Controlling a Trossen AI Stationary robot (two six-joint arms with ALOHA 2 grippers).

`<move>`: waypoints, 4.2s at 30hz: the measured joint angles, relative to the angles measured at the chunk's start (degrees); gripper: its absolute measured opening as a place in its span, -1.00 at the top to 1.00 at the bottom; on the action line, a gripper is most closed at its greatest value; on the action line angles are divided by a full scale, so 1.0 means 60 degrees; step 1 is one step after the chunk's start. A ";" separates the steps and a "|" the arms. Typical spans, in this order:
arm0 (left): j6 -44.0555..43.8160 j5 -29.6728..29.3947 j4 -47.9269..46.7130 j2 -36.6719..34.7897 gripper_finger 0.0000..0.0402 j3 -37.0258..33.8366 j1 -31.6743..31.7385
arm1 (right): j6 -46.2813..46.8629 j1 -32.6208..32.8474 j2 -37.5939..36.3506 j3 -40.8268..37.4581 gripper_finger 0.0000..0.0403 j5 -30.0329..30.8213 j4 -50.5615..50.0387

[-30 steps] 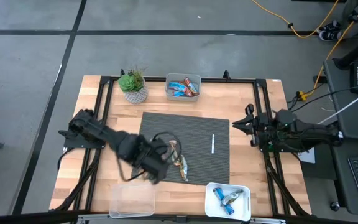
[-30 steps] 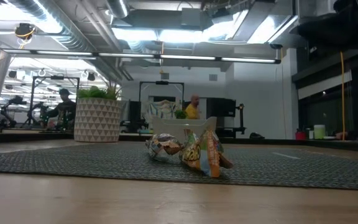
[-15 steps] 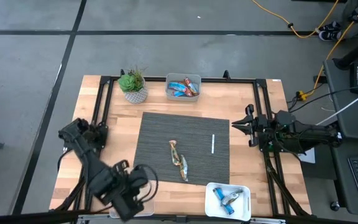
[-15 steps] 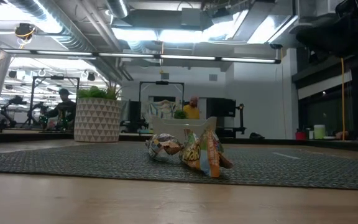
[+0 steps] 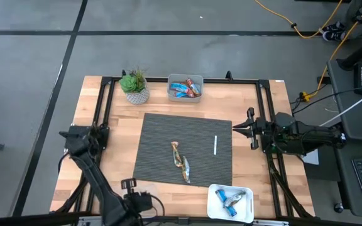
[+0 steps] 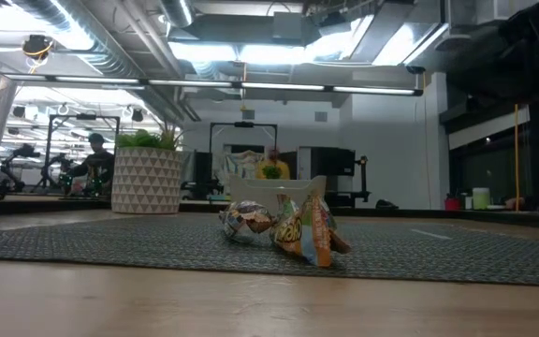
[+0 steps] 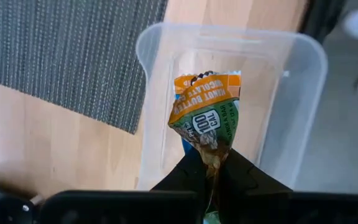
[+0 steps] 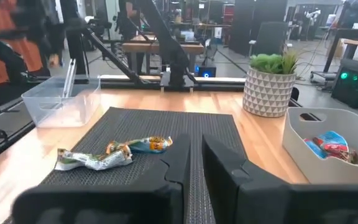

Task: Pick and place Granola Bars by type
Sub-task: Put the yellow granola bar into the transparent bin

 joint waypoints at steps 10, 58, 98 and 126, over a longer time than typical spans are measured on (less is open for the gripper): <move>0.0683 0.0086 0.0007 0.1082 0.97 0.0000 0.0028 | 0.0954 0.0000 -0.0004 0.0002 0.77 0.0004 0.0006; 0.1030 -0.0750 -0.0010 -0.0364 0.15 0.0845 0.2580 | 0.0937 0.0000 -0.0427 -0.0771 0.77 0.0033 0.1172; 0.0579 -0.0957 0.0994 0.2244 -0.05 0.0734 0.6353 | 0.0941 0.0004 -0.0430 -0.0775 0.77 0.0000 0.1104; -0.0970 -0.0141 0.2728 0.2269 -0.35 -0.1172 0.6347 | 0.0943 0.0011 -0.0433 -0.0777 0.77 0.0004 0.1101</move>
